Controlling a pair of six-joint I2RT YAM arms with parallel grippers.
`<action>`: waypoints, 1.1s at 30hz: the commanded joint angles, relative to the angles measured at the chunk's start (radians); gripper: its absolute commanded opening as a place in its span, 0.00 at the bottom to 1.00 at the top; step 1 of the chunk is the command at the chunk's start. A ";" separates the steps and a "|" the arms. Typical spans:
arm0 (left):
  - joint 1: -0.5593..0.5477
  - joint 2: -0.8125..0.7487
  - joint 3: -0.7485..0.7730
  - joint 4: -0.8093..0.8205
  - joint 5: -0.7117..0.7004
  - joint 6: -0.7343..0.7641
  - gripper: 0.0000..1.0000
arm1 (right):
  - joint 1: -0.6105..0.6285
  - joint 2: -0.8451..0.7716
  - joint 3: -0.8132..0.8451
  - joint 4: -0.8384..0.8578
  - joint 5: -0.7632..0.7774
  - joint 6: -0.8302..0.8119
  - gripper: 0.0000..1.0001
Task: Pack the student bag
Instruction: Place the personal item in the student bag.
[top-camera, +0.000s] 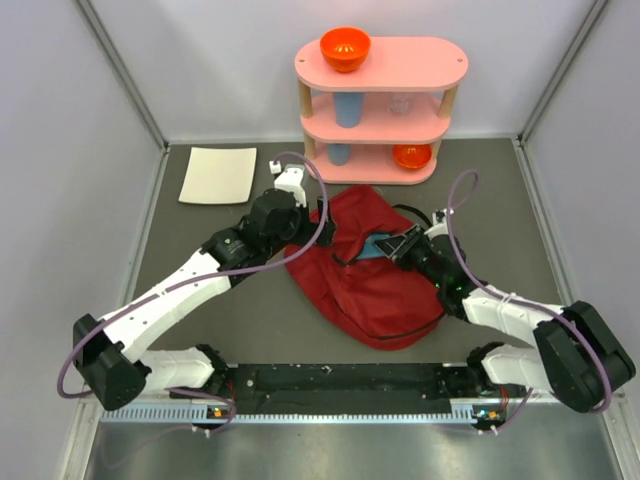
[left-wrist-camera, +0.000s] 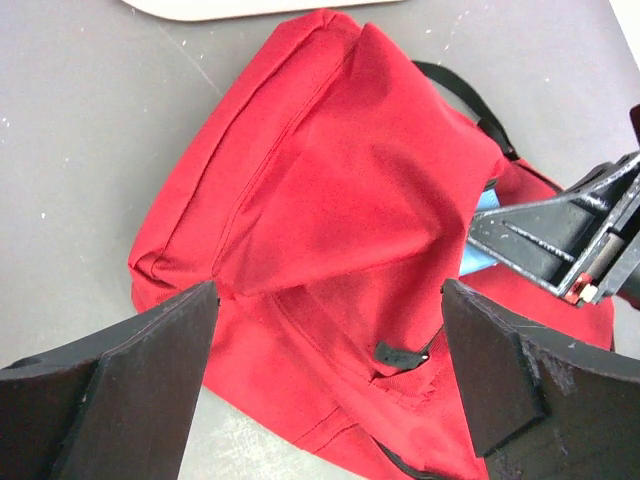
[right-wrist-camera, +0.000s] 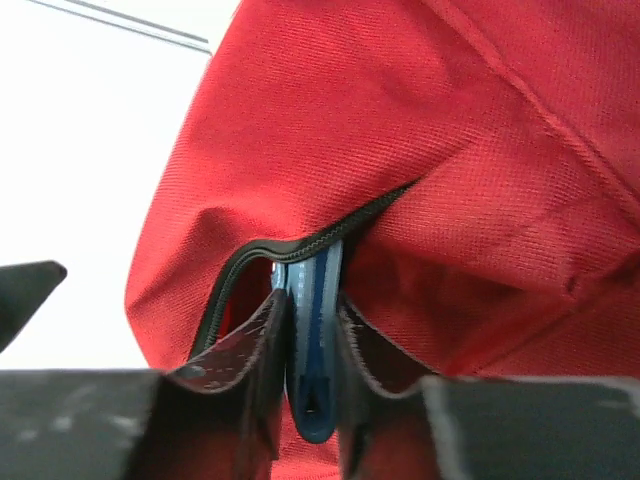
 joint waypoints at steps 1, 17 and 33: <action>0.006 -0.032 -0.043 0.020 -0.009 -0.018 0.97 | -0.033 0.060 0.031 -0.016 -0.058 -0.016 0.01; 0.007 -0.063 -0.184 0.071 -0.012 -0.103 0.99 | 0.019 0.340 0.157 0.404 -0.201 0.088 0.00; 0.131 0.150 -0.227 0.285 0.111 -0.113 0.99 | 0.022 0.438 0.320 -0.034 -0.002 -0.066 0.22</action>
